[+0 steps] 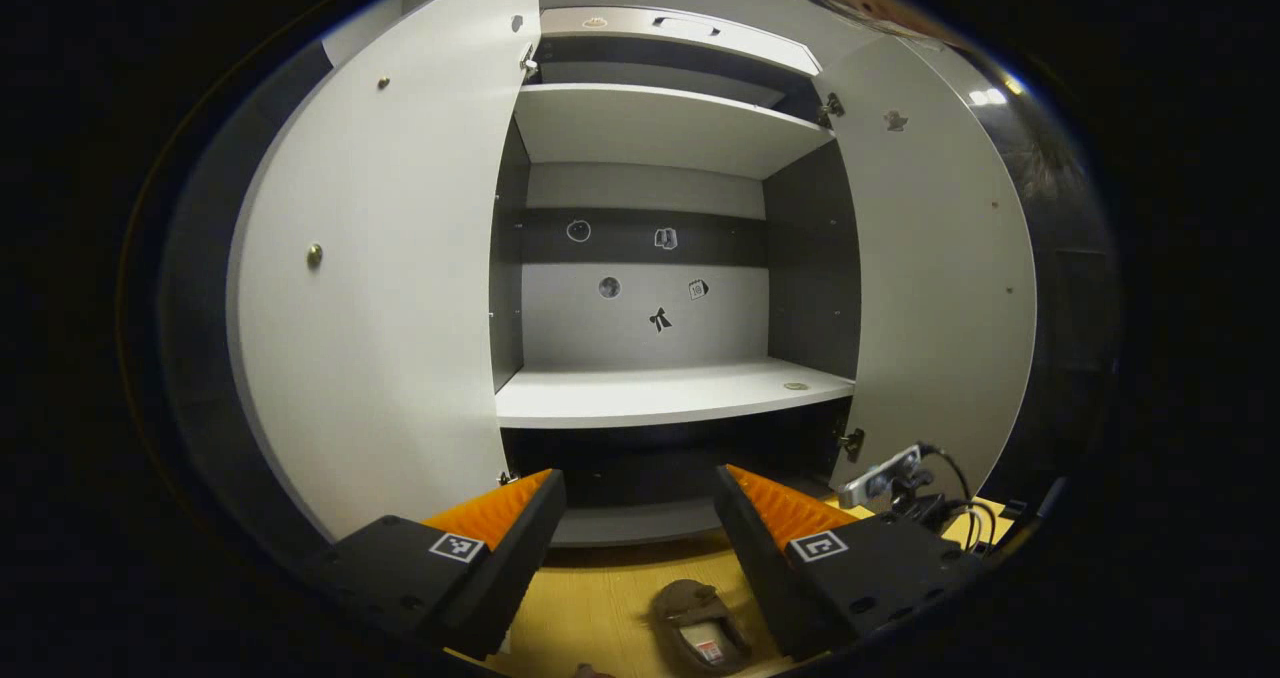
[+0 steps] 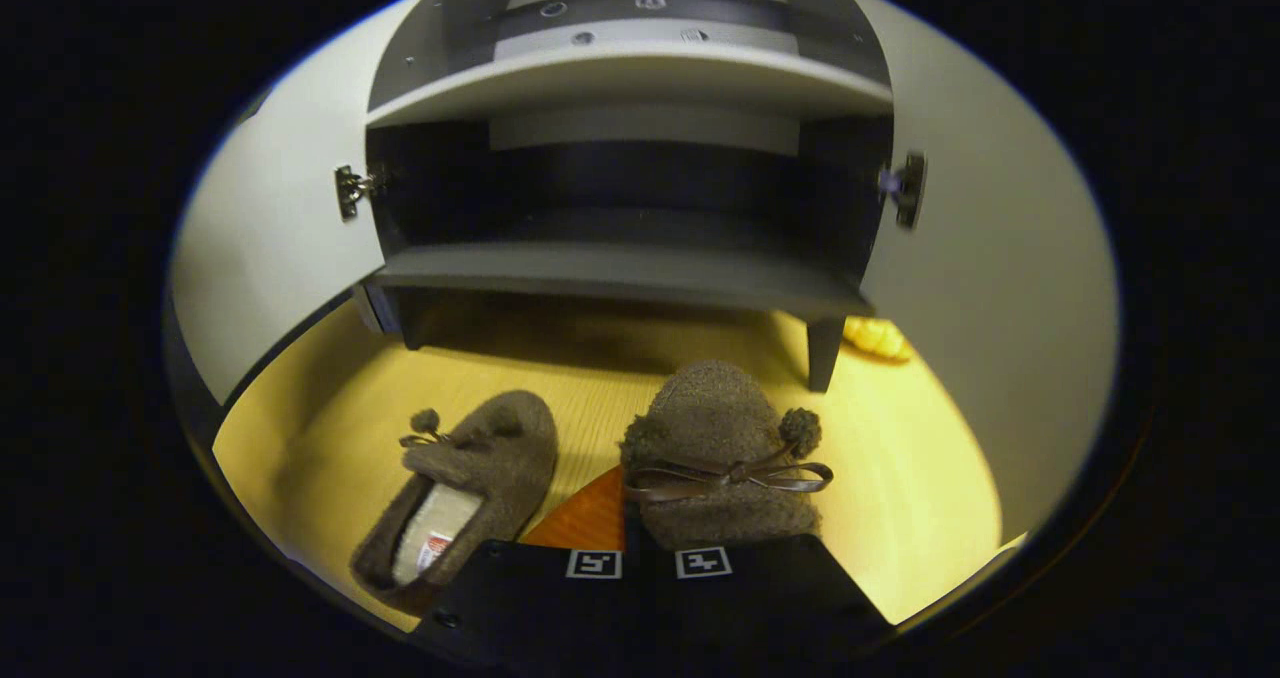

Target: Grab one shoe with the right hand and put it into the shoe cabinet, grab the other shoe with the left hand and put it into the shoe cabinet; then close the right door with the right hand and the left door with the left hand.

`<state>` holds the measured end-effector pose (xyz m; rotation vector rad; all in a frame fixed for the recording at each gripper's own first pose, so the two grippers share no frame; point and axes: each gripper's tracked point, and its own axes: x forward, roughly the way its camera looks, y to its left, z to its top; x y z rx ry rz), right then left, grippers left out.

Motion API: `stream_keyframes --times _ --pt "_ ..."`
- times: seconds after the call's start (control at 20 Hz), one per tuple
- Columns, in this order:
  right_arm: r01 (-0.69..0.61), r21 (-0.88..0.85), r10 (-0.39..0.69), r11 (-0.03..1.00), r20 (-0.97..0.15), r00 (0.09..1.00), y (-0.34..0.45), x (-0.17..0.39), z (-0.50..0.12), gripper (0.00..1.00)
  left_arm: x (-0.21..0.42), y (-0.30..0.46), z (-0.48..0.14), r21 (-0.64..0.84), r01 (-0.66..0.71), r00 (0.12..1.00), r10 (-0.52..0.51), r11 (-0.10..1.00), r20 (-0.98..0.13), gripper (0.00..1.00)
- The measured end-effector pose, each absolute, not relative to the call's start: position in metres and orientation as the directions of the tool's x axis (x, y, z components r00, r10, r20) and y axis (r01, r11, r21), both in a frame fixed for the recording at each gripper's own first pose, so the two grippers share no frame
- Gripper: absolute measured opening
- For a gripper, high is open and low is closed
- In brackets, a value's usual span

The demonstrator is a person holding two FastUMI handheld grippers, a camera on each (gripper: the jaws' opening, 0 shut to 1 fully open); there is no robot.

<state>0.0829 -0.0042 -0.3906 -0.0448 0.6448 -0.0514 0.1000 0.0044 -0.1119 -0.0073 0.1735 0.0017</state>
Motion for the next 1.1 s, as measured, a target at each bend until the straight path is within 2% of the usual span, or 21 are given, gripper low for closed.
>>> stream_keyframes --times 0.35,0.6,0.95,1.1 --pt "0.058 0.002 -0.052 0.998 -0.394 0.917 0.006 0.124 -0.235 0.05 0.066 -0.007 -0.085 -0.019 0.031 0.989 -0.034 0.999 -0.142 0.95" --pt "0.101 0.005 -0.096 0.995 -0.271 0.958 -0.007 0.188 -0.145 0.05 0.039 -0.01 -0.083 -0.057 0.026 0.986 -0.035 0.998 -0.164 0.95" --pt "0.143 -0.034 -0.146 0.989 -0.163 0.976 -0.024 0.297 -0.054 0.05 0.023 -0.015 -0.087 -0.135 0.022 0.981 -0.047 0.991 -0.187 0.95" --pt "0.142 -0.016 -0.142 0.99 -0.197 0.97 -0.032 0.342 -0.055 0.05 0.023 -0.012 -0.093 -0.134 0.014 0.978 -0.041 0.991 -0.205 0.95"
